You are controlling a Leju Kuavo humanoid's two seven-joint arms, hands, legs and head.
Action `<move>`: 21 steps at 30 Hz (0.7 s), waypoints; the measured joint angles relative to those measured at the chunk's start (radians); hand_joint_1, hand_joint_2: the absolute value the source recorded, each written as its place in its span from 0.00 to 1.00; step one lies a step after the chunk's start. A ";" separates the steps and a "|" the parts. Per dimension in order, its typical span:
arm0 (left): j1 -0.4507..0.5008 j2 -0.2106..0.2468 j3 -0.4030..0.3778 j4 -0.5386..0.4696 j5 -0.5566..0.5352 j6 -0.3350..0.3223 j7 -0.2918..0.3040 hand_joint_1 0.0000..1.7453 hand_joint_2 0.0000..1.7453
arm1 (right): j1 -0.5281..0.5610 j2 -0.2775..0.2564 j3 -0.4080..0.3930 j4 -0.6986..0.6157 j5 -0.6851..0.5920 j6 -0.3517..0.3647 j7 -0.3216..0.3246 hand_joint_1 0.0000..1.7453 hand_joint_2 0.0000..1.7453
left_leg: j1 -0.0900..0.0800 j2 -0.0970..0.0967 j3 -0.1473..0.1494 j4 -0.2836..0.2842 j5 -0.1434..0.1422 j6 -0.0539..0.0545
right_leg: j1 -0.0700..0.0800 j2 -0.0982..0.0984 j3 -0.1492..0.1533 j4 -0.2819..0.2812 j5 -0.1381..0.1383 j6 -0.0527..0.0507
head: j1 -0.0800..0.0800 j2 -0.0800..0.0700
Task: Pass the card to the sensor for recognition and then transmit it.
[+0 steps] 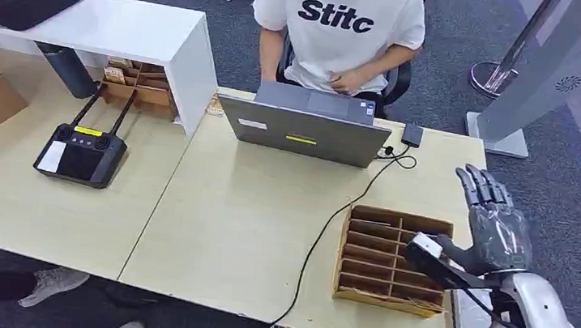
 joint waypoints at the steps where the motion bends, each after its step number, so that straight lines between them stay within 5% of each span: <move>1: 0.002 0.000 -0.003 -0.002 0.000 -0.002 0.000 0.00 1.00 | 0.003 -0.002 0.000 0.001 0.000 0.004 0.000 0.00 1.00 | 0.000 0.000 0.000 0.000 0.000 0.000 | 0.000 0.000 0.000 0.000 0.000 0.000 | 0.000 0.000; 20: 0.022 0.000 -0.031 -0.034 -0.011 -0.018 0.007 0.00 1.00 | 0.005 -0.002 0.026 0.106 0.012 0.037 0.002 0.01 1.00 | 0.000 0.000 -0.001 0.000 0.000 0.000 | 0.000 0.000 0.000 0.000 0.000 0.000 | 0.000 0.000; 21: 0.022 0.000 -0.031 -0.034 -0.011 -0.018 0.007 0.00 1.00 | 0.005 -0.002 0.027 0.109 0.012 0.037 0.002 0.89 1.00 | 0.000 0.000 -0.001 0.000 0.000 0.000 | 0.000 0.000 0.000 0.000 0.000 0.000 | 0.000 0.000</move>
